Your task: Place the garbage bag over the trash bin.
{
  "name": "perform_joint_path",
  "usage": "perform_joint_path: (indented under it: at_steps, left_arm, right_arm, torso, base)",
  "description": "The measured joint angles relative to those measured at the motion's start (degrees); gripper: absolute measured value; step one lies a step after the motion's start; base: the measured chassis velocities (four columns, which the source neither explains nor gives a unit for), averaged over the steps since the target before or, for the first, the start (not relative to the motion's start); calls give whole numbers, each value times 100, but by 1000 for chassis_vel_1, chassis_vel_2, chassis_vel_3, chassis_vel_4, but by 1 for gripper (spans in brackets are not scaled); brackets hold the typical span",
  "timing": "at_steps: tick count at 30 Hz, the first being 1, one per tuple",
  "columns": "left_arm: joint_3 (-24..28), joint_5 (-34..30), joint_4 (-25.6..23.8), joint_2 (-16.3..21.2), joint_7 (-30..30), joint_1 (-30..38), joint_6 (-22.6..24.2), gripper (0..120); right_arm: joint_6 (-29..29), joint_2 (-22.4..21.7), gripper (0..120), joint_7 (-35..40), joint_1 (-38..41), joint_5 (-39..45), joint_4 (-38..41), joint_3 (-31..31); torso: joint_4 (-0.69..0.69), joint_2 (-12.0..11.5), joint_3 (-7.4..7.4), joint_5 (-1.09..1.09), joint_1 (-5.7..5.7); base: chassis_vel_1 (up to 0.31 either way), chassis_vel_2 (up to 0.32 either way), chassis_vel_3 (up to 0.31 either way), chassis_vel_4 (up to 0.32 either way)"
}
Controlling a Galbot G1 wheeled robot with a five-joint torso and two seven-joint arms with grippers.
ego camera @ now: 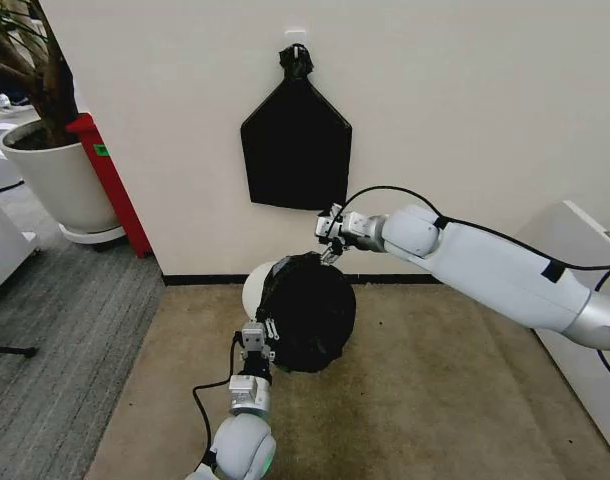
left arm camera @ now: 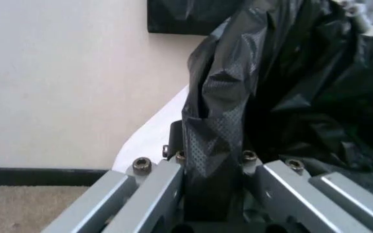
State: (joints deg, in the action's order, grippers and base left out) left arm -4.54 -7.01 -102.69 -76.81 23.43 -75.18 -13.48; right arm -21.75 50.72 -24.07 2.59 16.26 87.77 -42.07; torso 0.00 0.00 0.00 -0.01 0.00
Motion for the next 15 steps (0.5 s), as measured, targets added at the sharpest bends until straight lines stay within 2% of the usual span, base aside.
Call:
perform_joint_path:
  at_steps: [12,14,15]
  left_arm:
    - [44,124,33,-15,-113,-60,-126,1]
    - [76,130,37,-16,-169,-56,-153,1]
    - [85,108,56,-18,-186,-47,-158,1]
  right_arm:
    - [1,434,100,17,335,-26,-497,-191]
    - [1,452,100,16,347,-34,-552,-192]
    - [1,449,100,12,357,-43,-579,-190]
  torso:
    - [3,0,0,1,0]
    - [-1,0,0,3,0]
    - [-1,0,0,-8,0]
  base:
    - [0,0,0,0]
    - [0,0,0,0]
    - [0,0,0,0]
